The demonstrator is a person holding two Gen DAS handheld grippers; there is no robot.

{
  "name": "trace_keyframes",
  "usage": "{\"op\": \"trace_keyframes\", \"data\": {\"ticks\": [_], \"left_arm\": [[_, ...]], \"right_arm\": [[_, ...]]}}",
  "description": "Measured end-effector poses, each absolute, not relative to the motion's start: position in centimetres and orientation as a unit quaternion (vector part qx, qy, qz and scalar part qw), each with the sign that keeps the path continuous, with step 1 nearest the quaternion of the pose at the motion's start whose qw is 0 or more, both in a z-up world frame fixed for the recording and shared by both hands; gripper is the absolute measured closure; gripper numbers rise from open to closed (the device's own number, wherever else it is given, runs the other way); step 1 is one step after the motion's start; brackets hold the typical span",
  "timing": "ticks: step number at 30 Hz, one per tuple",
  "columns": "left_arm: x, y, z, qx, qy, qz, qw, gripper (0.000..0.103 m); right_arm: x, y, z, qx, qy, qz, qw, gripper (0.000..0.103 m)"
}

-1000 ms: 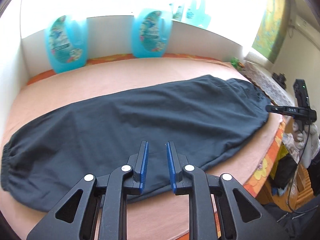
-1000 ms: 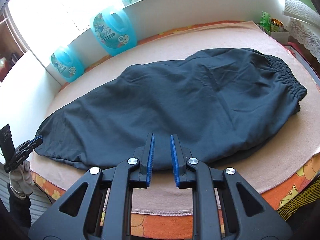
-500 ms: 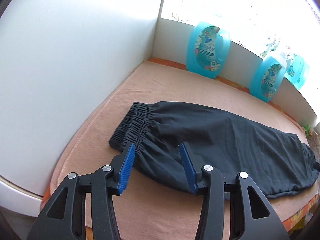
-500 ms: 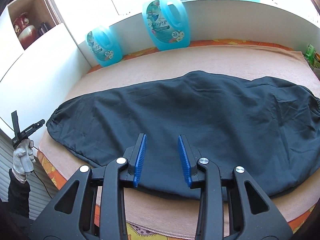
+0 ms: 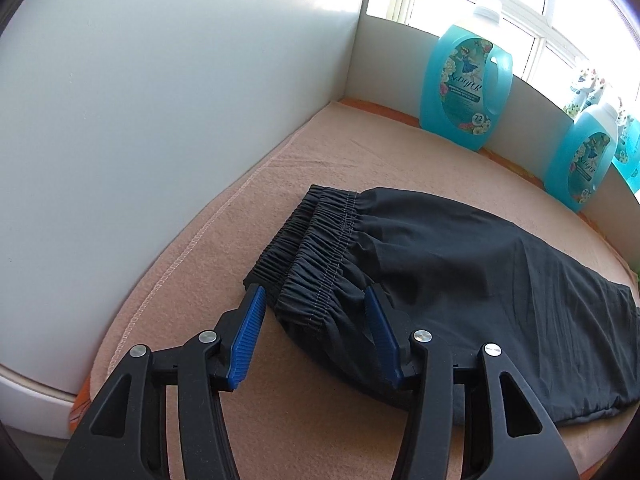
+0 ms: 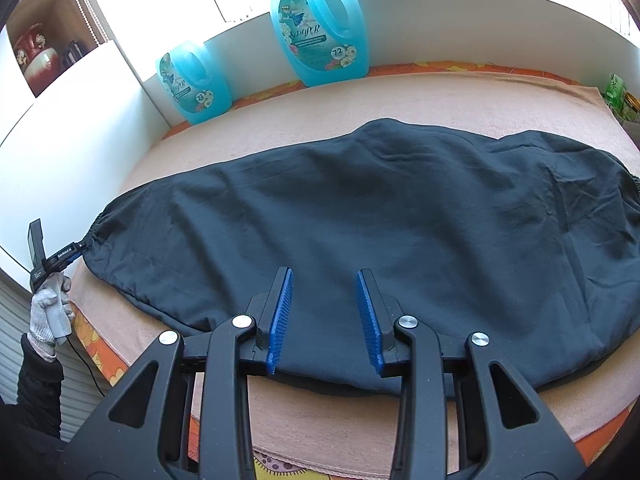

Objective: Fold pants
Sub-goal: 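Move the left tool to the elastic waistband and close on it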

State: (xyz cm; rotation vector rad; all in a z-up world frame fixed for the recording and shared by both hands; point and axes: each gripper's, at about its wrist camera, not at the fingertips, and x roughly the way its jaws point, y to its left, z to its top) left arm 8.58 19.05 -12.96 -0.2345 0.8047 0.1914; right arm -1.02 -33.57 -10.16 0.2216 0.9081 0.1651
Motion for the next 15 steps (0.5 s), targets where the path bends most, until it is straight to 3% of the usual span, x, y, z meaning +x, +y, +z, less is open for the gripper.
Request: {"op": "trace_keyframes", "data": {"ticks": [5,15], "left_arm": [[8.2,18.1,-12.6,-0.089,0.379,0.102,0.915,0.076],[8.8,17.5,-12.4,-0.087,0.388,0.085,0.914,0.077]], "right_arm": [[-1.0,-34.1,-10.7,0.116,0.442,0.077,0.886,0.068],[-0.7,-34.8,-11.6,0.132,0.445,0.072,0.883,0.068]]}}
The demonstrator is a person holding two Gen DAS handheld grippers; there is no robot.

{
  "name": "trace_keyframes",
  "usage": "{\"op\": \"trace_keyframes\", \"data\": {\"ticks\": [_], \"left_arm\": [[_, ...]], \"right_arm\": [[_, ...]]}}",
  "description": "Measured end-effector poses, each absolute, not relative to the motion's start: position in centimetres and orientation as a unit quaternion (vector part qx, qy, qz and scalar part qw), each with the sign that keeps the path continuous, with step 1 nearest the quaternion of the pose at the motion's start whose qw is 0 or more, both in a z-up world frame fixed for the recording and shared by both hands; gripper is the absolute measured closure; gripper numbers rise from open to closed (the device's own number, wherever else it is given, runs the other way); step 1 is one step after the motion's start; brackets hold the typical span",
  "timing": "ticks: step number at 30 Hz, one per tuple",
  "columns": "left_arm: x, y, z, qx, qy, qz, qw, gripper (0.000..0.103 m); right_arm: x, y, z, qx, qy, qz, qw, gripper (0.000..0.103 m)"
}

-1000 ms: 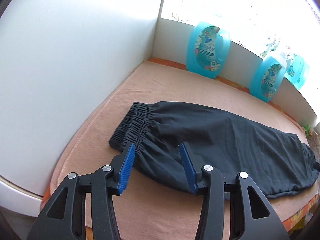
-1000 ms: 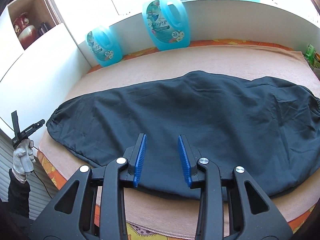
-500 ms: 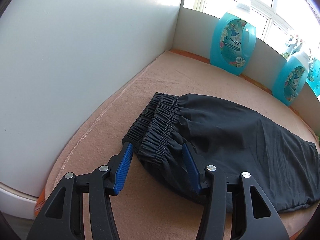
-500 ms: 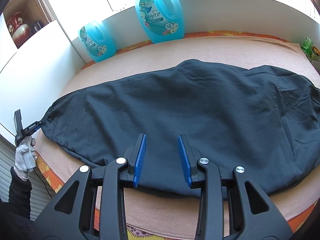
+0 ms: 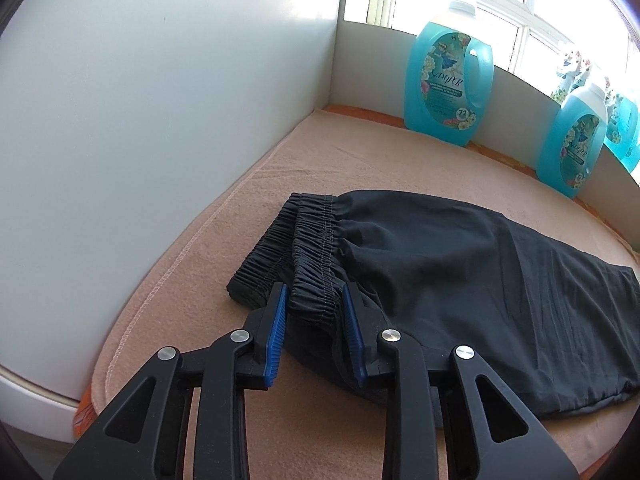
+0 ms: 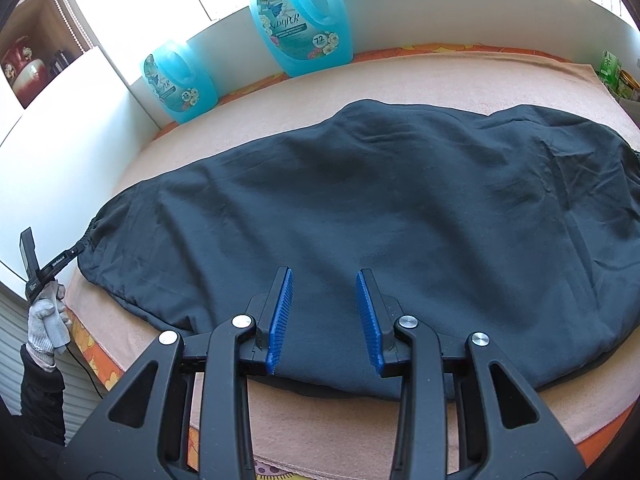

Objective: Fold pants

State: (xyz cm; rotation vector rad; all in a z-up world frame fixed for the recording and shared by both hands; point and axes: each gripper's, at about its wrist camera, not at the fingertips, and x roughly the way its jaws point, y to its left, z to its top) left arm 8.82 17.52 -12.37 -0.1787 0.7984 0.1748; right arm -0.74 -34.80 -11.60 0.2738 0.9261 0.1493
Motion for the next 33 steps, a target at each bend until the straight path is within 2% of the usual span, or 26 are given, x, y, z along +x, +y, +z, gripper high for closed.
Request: {"op": "trace_keyframes", "data": {"ticks": [7,12,13,14,26,33], "left_arm": [[9.4,18.6,-14.3,-0.125,0.409,0.082,0.900,0.079],[8.9,19.3,-12.6,-0.130,0.375,0.088,0.914,0.082],[8.9,19.4,-12.2,-0.127,0.370,0.088,0.916,0.085],[9.0,19.5,-11.9,-0.118,0.367,0.090,0.918,0.097],[9.5,20.1,-12.7,-0.094,0.380,0.090,0.916,0.097],[9.9,19.1,-10.8,-0.058,0.363,0.091,0.925,0.093]], "right_arm": [[-0.8,-35.2,-12.0,0.136,0.448,0.068,0.881,0.068],[-0.8,-35.4,-11.7,0.138,0.445,0.064,0.883,0.068],[-0.9,-35.3,-11.7,0.136,0.444,0.065,0.883,0.068],[-0.9,-35.2,-11.6,0.133,0.444,0.066,0.883,0.068],[-1.2,-31.9,-10.7,0.082,0.445,0.098,0.886,0.068],[-0.4,-32.7,-9.7,0.073,0.437,0.094,0.892,0.068]]}}
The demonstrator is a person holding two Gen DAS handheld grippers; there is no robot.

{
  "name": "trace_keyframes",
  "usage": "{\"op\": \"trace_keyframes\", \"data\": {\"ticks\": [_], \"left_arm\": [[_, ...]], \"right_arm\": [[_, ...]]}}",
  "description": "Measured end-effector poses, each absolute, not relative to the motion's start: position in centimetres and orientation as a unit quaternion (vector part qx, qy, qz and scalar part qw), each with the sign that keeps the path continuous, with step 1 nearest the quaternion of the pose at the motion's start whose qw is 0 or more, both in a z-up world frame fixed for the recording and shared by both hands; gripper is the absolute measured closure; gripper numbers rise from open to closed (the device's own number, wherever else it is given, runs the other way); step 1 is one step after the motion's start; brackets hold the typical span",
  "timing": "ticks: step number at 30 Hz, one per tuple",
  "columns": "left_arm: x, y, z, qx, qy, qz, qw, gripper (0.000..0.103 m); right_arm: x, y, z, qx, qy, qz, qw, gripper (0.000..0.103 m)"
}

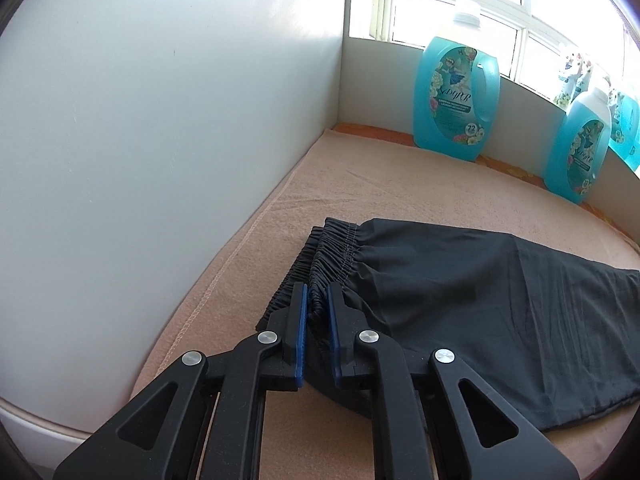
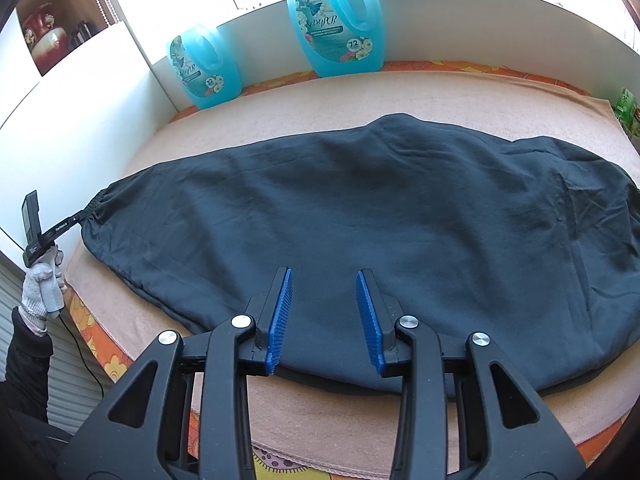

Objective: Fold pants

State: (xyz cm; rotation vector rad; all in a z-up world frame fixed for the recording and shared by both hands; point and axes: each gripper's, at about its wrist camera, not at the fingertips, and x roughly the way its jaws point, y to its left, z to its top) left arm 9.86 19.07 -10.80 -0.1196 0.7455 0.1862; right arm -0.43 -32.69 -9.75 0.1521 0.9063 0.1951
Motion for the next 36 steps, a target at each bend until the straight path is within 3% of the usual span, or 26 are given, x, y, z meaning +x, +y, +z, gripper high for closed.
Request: {"op": "trace_keyframes", "data": {"ticks": [4,6,13,17,27,36], "left_arm": [[9.6,18.6,-9.4,-0.052,0.354,0.096,0.929,0.090],[9.4,18.1,-8.7,-0.053,0.348,0.090,0.932,0.084],[10.1,13.0,-6.5,-0.036,0.339,0.022,0.940,0.084],[11.4,9.2,-5.9,-0.039,0.348,-0.046,0.936,0.073],[16.8,-1.4,-7.2,-0.014,0.393,-0.195,0.899,0.073],[20.3,-10.0,-8.7,0.026,0.426,-0.273,0.862,0.072]], "right_arm": [[0.3,-34.1,-8.7,0.077,0.430,0.093,0.895,0.058],[0.9,-34.7,-8.0,0.066,0.427,0.093,0.897,0.058],[5.7,-37.7,-5.6,0.047,0.427,0.084,0.899,0.058],[10.1,-39.0,-5.0,0.038,0.441,0.095,0.892,0.058],[18.9,-41.2,-9.5,0.050,0.507,0.129,0.851,0.058],[20.3,-42.2,-12.9,0.055,0.531,0.150,0.832,0.058]]}}
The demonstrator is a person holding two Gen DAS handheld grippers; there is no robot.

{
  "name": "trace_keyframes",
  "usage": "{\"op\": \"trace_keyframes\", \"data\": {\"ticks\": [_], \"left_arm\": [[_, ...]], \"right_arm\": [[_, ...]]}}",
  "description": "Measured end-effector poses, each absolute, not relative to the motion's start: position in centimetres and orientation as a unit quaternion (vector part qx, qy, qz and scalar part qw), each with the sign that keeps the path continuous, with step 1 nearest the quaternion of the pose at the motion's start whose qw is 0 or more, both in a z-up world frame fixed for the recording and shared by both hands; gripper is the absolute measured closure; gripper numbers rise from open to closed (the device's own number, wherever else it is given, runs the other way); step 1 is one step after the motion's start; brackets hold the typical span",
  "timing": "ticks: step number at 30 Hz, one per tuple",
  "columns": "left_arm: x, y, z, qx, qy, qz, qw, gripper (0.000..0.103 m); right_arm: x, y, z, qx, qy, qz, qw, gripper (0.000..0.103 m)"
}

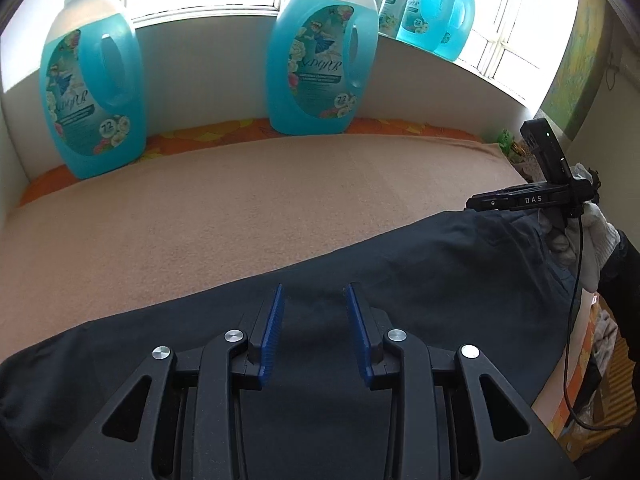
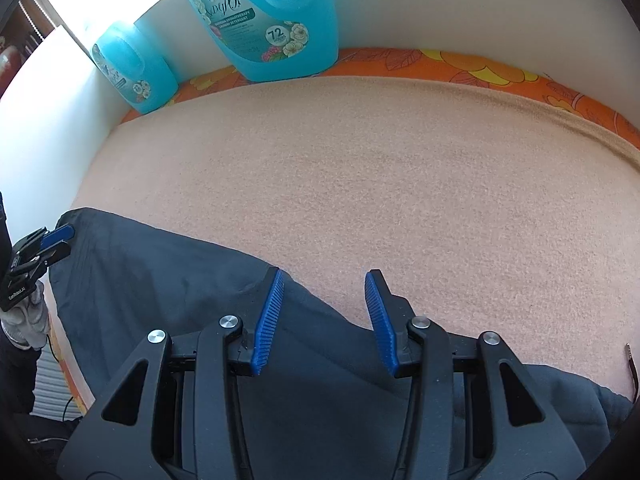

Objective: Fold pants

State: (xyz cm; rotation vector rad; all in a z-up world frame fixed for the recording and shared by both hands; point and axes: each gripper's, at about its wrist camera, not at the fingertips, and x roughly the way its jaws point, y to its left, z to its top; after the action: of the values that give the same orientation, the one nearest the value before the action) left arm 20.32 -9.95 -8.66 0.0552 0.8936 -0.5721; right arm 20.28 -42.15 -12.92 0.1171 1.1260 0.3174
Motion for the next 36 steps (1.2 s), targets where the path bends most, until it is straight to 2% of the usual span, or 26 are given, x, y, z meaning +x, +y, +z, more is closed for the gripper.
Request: {"op": "trace_keyframes", "data": {"ticks": [4,7,10,14,19,22,25,31,33,35,36], "left_arm": [[21.3,-13.8,-8.6,0.042,0.430,-0.308,0.847,0.072],[21.6,-17.2,-8.2,0.060,0.426,-0.338,0.837,0.061],[22.1,-20.6,-8.0,0.073,0.422,-0.366,0.826,0.060],[22.9,-24.3,-8.6,0.069,0.436,-0.403,0.802,0.060],[24.2,-27.1,-9.9,0.053,0.460,-0.421,0.780,0.059],[24.5,-28.2,-10.3,0.056,0.468,-0.432,0.769,0.059],[24.6,-29.3,-10.5,0.086,0.458,-0.425,0.776,0.049],[24.9,-30.1,-12.3,0.095,0.479,-0.435,0.757,0.048],[24.0,-30.1,-12.7,0.107,0.473,-0.438,0.757,0.048],[23.1,-29.8,-12.7,0.114,0.463,-0.436,0.763,0.050],[22.7,-29.7,-12.6,0.113,0.460,-0.441,0.763,0.051]], "right_arm": [[18.3,-41.4,-13.1,0.042,0.518,0.155,0.840,0.058],[16.7,-40.6,-13.4,0.017,0.511,0.133,0.849,0.058],[15.5,-40.2,-13.6,0.009,0.497,0.126,0.858,0.075],[13.7,-39.8,-13.4,0.001,0.479,0.131,0.868,0.090],[11.7,-39.6,-13.0,0.008,0.465,0.139,0.874,0.099],[10.5,-39.7,-12.8,0.025,0.454,0.152,0.877,0.099],[10.1,-39.6,-13.3,0.027,0.464,0.154,0.872,0.099],[11.0,-42.3,-11.1,0.082,0.442,0.158,0.879,0.098],[11.9,-43.6,-10.2,0.092,0.433,0.147,0.885,0.087],[13.3,-44.3,-9.9,0.100,0.438,0.156,0.880,0.063],[14.1,-44.4,-10.1,0.105,0.446,0.163,0.874,0.060]]}}
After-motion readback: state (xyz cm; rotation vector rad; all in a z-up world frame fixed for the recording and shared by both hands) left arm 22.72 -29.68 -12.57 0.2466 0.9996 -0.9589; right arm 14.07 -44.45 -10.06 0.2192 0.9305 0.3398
